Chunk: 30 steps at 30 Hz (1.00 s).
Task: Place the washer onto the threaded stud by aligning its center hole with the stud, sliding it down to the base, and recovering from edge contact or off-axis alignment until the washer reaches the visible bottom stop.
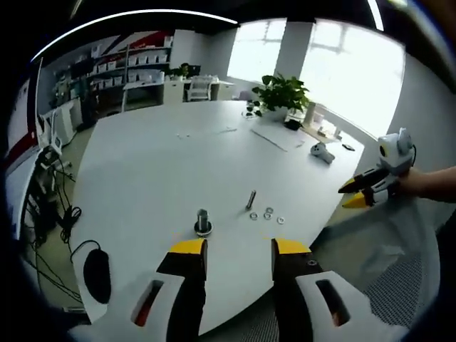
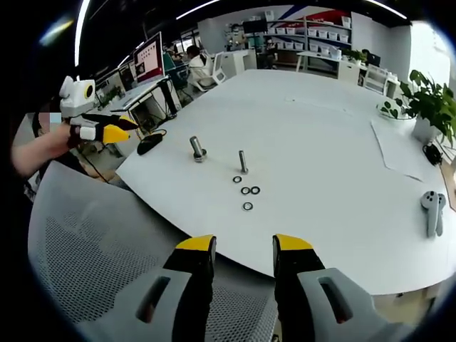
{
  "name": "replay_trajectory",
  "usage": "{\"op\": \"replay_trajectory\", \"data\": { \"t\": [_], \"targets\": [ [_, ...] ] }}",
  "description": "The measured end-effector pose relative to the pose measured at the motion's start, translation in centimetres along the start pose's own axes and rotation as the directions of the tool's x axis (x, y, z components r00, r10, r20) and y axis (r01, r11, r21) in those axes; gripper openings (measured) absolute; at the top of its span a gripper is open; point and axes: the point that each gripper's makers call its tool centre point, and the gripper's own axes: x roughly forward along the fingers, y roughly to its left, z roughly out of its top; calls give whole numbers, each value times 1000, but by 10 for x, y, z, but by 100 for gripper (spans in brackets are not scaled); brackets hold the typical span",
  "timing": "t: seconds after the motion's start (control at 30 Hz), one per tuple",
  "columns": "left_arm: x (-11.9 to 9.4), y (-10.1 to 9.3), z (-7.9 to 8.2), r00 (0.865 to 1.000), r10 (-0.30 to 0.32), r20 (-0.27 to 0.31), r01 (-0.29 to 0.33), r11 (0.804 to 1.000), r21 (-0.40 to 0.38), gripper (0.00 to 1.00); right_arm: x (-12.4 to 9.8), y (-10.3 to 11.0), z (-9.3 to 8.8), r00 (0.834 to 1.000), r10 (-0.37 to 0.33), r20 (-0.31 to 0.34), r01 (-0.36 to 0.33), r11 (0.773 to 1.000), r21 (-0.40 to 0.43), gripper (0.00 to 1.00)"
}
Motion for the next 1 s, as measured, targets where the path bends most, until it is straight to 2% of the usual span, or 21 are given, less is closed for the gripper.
{"op": "replay_trajectory", "data": {
  "t": [0.2,0.33,0.43,0.5,0.63,0.77,0.87,1.0],
  "targets": [
    [-11,-8,4,1000,-1,27,1,1000,-10,35,-1,-1,0,1000,-2,-2,2,1000,-4,35],
    [-20,-14,0,999,-10,33,11,1000,-19,35,1,-2,-1,1000,-5,-5,5,1000,-2,35],
    [-23,-16,-5,999,-11,31,11,1000,-18,35,2,-4,-3,1000,-6,-5,6,1000,-2,35],
    [-26,-17,-13,1000,-8,5,8,1000,-8,35,0,-2,-1,1000,-7,-4,7,1000,-1,35],
    [-35,-19,-21,1000,-2,12,2,1000,-31,35,-2,-1,0,1000,-11,2,11,1000,5,35],
    [-36,-27,-24,1000,10,16,-10,1000,-30,35,1,-4,-1,1000,-9,4,9,1000,10,35],
    [-33,-32,-20,1000,14,20,-14,1000,3,34,1,-4,-3,1000,-8,-3,8,1000,5,34],
    [-33,-32,-19,1000,7,27,-7,1000,-6,32,1,-3,-1,1000,-8,6,8,1000,10,34]
  ]
}}
